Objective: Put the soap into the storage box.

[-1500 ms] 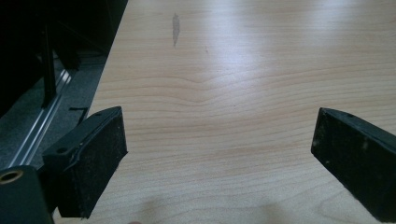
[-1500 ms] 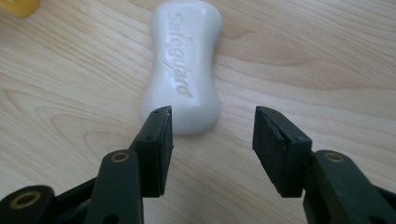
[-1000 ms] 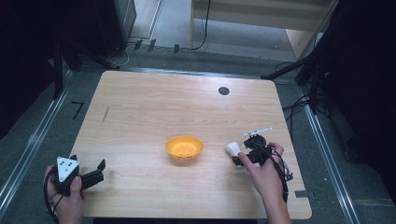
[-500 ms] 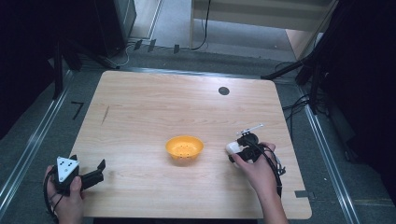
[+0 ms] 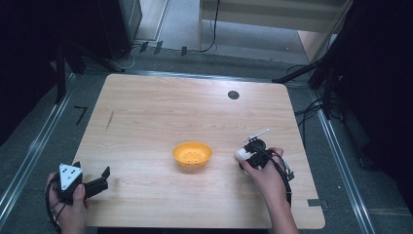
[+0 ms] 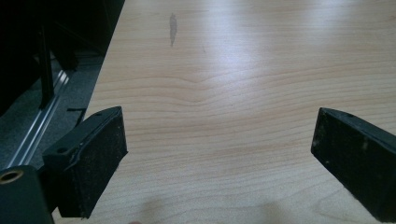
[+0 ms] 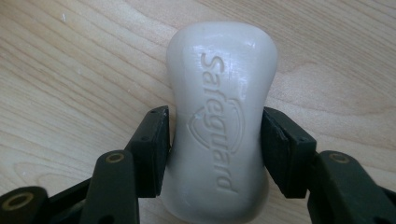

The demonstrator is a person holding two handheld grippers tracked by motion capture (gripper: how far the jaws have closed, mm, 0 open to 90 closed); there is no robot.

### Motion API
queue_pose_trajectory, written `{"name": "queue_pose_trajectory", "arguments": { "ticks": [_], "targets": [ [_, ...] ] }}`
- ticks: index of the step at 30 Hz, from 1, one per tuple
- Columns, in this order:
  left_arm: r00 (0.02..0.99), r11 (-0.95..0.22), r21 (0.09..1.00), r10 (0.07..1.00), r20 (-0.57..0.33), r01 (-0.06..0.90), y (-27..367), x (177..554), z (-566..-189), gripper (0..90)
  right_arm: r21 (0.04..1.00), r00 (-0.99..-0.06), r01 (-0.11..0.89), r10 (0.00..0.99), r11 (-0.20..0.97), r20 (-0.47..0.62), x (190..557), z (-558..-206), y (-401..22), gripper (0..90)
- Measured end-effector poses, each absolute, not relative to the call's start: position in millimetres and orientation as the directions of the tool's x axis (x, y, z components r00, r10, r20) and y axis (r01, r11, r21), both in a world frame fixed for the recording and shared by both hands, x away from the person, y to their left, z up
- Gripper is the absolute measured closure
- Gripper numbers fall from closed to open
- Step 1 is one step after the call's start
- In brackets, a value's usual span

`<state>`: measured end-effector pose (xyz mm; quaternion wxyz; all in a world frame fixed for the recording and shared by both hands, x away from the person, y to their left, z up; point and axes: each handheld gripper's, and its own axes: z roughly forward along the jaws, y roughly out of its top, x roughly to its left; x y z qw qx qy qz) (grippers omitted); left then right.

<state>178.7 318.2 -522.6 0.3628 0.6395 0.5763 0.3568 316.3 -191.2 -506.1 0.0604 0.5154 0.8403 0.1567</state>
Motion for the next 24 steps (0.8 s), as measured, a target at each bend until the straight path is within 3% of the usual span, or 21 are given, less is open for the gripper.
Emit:
{"name": "queue_pose_trajectory", "arguments": {
  "ticks": [24],
  "targets": [
    [0.088,-0.074,0.872,0.996,0.036,0.483,317.3,179.3,-522.8,5.4,0.295,-0.553,0.801,0.832,0.521,0.033,320.3,-508.4,-190.5,49.0]
  ]
}}
